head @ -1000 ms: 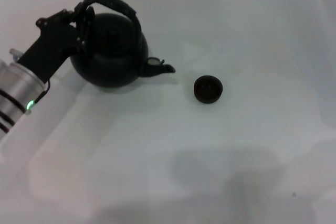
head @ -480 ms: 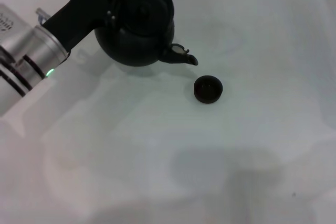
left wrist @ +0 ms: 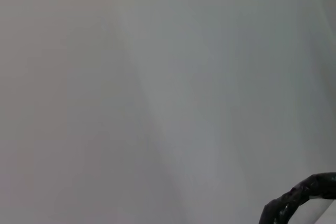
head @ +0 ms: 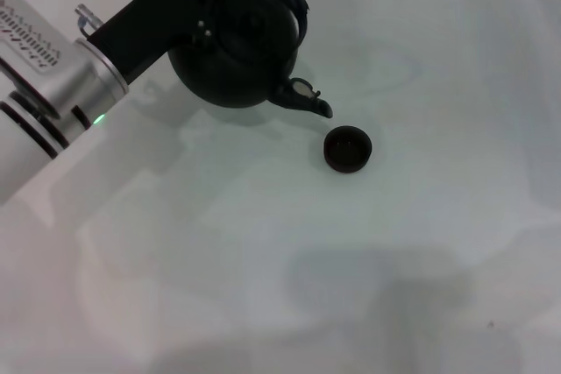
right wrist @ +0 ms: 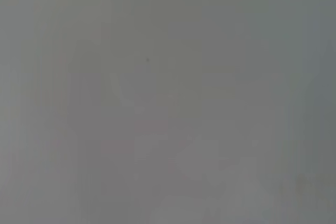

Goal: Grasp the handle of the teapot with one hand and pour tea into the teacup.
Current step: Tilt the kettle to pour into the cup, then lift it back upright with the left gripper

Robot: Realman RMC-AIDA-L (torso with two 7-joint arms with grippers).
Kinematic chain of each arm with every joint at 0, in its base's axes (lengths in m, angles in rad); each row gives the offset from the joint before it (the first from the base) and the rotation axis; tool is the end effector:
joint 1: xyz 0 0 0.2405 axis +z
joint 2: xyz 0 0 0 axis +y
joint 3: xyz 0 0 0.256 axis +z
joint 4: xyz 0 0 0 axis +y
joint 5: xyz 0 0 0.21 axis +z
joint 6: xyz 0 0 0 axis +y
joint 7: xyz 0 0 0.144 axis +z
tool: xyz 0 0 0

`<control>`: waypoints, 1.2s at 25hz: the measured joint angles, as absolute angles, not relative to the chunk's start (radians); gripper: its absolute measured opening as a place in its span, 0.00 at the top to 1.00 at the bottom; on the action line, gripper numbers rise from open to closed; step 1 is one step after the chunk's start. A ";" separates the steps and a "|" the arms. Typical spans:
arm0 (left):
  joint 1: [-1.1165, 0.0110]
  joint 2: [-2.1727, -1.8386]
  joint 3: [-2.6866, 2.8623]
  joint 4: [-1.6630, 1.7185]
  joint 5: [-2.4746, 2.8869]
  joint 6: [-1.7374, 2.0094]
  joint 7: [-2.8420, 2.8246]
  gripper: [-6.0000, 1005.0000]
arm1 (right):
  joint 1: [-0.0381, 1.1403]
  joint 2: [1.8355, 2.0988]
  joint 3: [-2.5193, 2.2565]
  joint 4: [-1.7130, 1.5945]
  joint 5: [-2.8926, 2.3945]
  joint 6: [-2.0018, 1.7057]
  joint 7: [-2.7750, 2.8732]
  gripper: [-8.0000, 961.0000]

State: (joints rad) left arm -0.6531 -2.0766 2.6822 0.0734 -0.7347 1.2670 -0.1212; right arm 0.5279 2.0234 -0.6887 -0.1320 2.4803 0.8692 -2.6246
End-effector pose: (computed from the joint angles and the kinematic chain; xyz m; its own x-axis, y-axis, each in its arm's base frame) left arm -0.2397 0.3545 -0.0608 0.8141 -0.2582 0.5202 0.2677 -0.6280 -0.7307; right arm 0.3772 0.3730 0.0510 0.5776 -0.1025 -0.8098 -0.8073 0.0752 -0.5853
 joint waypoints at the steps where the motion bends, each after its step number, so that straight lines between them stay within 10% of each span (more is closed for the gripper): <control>1: -0.652 -2.077 2.682 0.081 -0.735 1.267 -0.101 0.86 | 0.529 2.023 -0.689 -0.132 2.480 0.869 -2.625 0.12; 30: -0.674 -2.079 2.680 0.113 -0.701 1.204 0.017 0.87 | 0.532 2.025 -0.687 -0.129 2.480 0.869 -2.583 0.12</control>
